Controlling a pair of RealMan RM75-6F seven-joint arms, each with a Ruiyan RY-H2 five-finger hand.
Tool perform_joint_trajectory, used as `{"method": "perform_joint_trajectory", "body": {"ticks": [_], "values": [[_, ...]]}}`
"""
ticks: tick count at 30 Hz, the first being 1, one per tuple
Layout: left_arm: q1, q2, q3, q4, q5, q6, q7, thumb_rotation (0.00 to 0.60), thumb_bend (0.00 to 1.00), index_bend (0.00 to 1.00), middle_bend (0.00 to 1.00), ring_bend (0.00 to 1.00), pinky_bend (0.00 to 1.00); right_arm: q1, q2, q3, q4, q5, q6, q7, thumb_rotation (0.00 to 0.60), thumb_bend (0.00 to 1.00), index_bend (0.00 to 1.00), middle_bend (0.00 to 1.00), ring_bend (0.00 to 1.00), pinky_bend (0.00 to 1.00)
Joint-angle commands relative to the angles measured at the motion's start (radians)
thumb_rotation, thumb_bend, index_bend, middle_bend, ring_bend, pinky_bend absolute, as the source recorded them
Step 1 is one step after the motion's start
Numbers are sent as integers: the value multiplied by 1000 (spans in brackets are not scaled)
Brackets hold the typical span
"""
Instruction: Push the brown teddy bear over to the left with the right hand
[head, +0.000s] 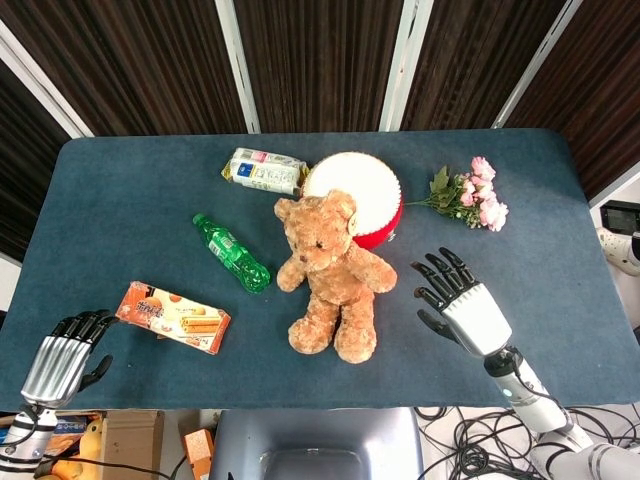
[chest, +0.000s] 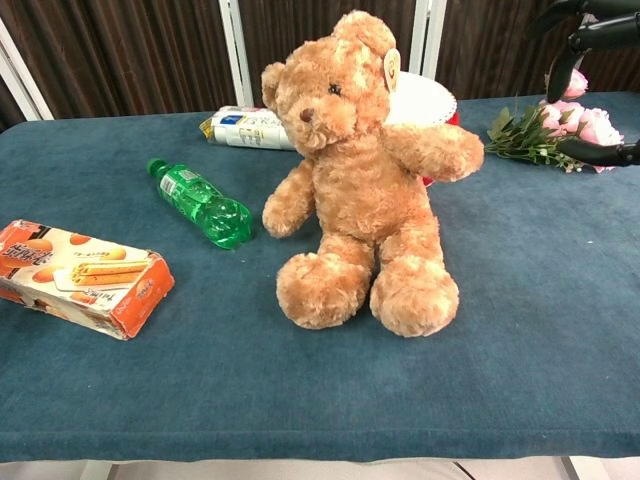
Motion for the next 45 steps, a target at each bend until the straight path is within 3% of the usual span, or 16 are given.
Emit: {"method": "perform_joint_trajectory", "body": {"ticks": [1, 9, 14, 24, 45], "values": [[-5, 3, 5, -3, 8, -10, -1, 600, 280, 309, 255, 239, 342, 8, -80, 42, 124, 16, 33, -8, 600, 158, 533, 186, 131, 108], [-7, 3, 5, -5, 15, -21, -6, 600, 281, 310, 255, 238, 342, 30, -139, 62, 226, 73, -21, 41, 600, 128, 457, 103, 53, 50], [-9, 3, 6, -6, 18, -28, -8, 600, 280, 310, 255, 239, 342, 43, -148, 61, 214, 118, -91, 106, 600, 104, 409, 73, 34, 31], [-13, 1, 8, -7, 23, -43, -7, 600, 279, 310, 255, 239, 342, 88, -196, 63, 231, 126, -142, 115, 600, 99, 422, 72, 34, 31], [-8, 9, 4, -9, 29, -35, -26, 600, 280, 310, 255, 239, 342, 142, -321, 68, 362, 133, -136, 133, 600, 97, 452, 72, 34, 31]]}}
